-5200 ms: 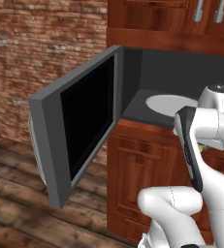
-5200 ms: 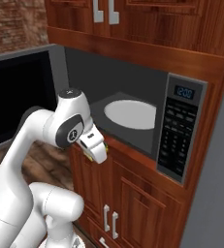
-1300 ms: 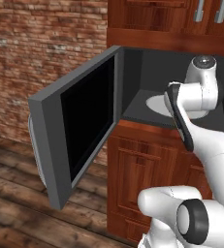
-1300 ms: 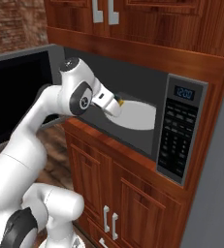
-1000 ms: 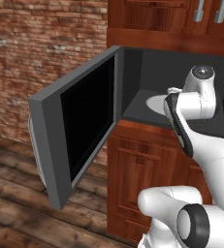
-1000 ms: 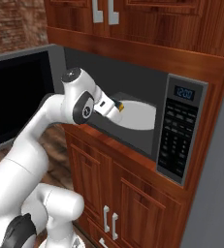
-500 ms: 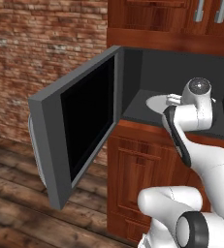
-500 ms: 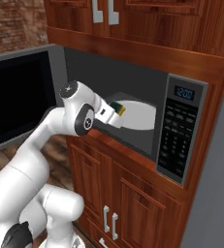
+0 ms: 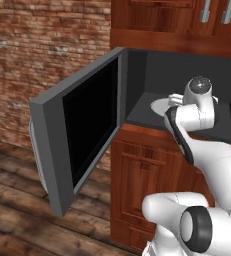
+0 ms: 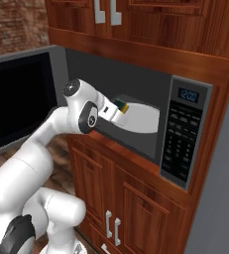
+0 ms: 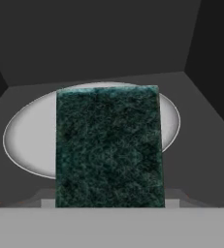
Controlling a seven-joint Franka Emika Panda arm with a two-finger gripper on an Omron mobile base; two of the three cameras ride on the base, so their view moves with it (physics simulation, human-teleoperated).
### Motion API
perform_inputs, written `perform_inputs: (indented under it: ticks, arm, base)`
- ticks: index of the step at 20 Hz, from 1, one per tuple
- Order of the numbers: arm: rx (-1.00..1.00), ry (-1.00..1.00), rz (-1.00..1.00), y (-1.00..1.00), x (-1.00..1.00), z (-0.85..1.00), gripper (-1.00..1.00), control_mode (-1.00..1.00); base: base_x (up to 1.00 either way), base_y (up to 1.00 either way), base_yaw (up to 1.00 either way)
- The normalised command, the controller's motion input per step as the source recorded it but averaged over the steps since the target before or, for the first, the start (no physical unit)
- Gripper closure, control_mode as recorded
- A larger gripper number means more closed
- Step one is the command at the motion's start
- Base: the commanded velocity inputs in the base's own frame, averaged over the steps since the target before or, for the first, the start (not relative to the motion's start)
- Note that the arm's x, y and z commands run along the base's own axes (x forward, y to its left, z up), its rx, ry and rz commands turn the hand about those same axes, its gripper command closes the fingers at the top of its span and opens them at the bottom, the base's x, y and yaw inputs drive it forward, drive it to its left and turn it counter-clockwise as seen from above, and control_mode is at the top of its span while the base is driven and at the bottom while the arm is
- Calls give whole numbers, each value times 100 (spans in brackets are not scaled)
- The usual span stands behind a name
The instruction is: Place the sponge inside the microwave to prepare for sanitizing.
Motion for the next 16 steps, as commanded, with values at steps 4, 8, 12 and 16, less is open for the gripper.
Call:
perform_inputs:
  ticks: [4, 8, 12, 16]
  arm:
    - [0, 0, 0, 0, 23, 0, 100, -100]
    - [0, 4, 0, -19, 37, 0, 100, -100]
    - [0, 6, 0, -25, 43, -4, 100, -100]
    - [0, 3, 0, -13, 38, -22, 100, -100]
  base:
    - [0, 0, 0]
    - [0, 0, 0]
    - [0, 0, 0]
    - [0, 0, 0]
